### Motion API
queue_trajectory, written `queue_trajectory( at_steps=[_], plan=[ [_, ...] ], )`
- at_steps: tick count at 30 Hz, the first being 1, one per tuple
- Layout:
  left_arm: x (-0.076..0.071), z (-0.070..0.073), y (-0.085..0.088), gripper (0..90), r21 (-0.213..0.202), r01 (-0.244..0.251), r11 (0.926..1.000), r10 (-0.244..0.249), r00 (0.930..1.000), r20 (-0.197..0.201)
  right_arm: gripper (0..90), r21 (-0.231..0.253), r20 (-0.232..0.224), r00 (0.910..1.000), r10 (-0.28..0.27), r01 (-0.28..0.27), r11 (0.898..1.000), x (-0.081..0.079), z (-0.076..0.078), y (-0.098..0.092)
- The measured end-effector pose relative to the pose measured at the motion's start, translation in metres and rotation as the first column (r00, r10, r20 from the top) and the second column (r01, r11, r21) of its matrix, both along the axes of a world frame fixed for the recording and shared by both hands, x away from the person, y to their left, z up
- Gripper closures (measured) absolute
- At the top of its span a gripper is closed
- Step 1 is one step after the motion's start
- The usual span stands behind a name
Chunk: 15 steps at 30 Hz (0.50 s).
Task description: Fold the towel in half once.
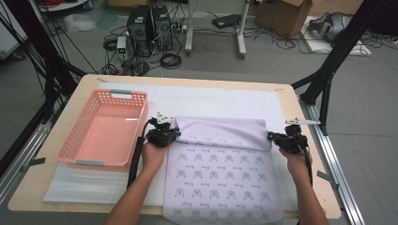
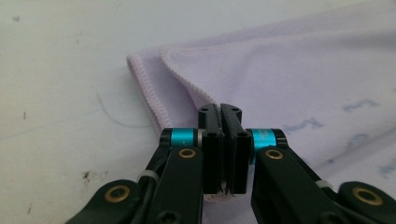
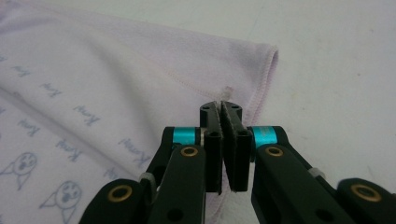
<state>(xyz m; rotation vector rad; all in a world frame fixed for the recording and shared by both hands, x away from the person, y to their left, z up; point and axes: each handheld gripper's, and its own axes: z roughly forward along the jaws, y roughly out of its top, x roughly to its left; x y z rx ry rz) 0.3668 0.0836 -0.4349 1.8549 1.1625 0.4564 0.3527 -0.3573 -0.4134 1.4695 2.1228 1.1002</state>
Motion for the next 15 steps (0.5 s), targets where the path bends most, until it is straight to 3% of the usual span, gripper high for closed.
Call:
queue_trajectory(
  at_steps=[6, 12, 15],
  plan=[
    [-0.024, 0.003, 0.005, 86.5, -0.036, 0.049, 0.9982, -0.048, 0.998, 0.041, 87.5, 0.01, 0.022, 0.9996, 0.014, -0.015, 1.0, -0.015, 0.001, 0.0],
    [-0.052, -0.006, 0.005, 86.4, -0.056, 0.091, 0.9943, -0.089, 0.9957, 0.024, 87.5, 0.018, 0.04, 0.9985, 0.037, -0.038, 0.999, -0.042, -0.003, -0.005],
    [-0.06, -0.012, 0.006, 85.0, -0.04, 0.101, 0.9941, -0.1, 0.9949, 0.008, 87.5, 0.018, 0.031, 0.9987, 0.04, -0.04, 0.999, -0.055, -0.008, -0.009]
  ],
)
